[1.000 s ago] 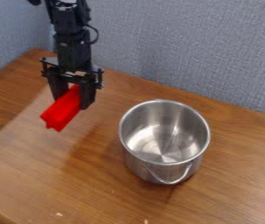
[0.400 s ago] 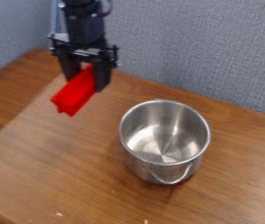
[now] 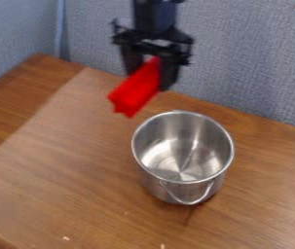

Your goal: Put the red object in the metal pot

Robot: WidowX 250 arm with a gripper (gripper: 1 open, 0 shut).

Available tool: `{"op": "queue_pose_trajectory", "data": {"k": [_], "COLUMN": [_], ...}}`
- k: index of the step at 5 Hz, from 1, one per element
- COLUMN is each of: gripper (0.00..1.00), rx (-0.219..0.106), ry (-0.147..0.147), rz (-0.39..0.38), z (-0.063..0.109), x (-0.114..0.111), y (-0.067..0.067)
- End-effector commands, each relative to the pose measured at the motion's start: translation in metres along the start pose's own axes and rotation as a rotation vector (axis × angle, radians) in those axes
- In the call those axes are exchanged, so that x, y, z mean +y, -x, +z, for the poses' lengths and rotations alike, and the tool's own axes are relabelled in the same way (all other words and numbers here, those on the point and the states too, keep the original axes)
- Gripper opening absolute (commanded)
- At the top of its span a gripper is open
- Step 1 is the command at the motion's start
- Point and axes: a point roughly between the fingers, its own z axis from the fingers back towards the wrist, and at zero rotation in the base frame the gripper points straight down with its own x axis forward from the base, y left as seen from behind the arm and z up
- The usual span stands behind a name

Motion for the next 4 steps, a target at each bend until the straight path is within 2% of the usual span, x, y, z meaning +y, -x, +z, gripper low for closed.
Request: {"op": "queue_pose_trajectory", "data": {"k": [1, 2, 4], "gripper": [0.00, 0.00, 0.00], "rx": [-0.048, -0.038, 0.029], "ry": [-0.013, -0.010, -0.022], "rz": [-0.065, -0.104, -0.124], "z": [0.018, 0.015, -0.006], "x": [-0.023, -0.038, -0.041], "y": [-0.014, -0.017, 0.005]}}
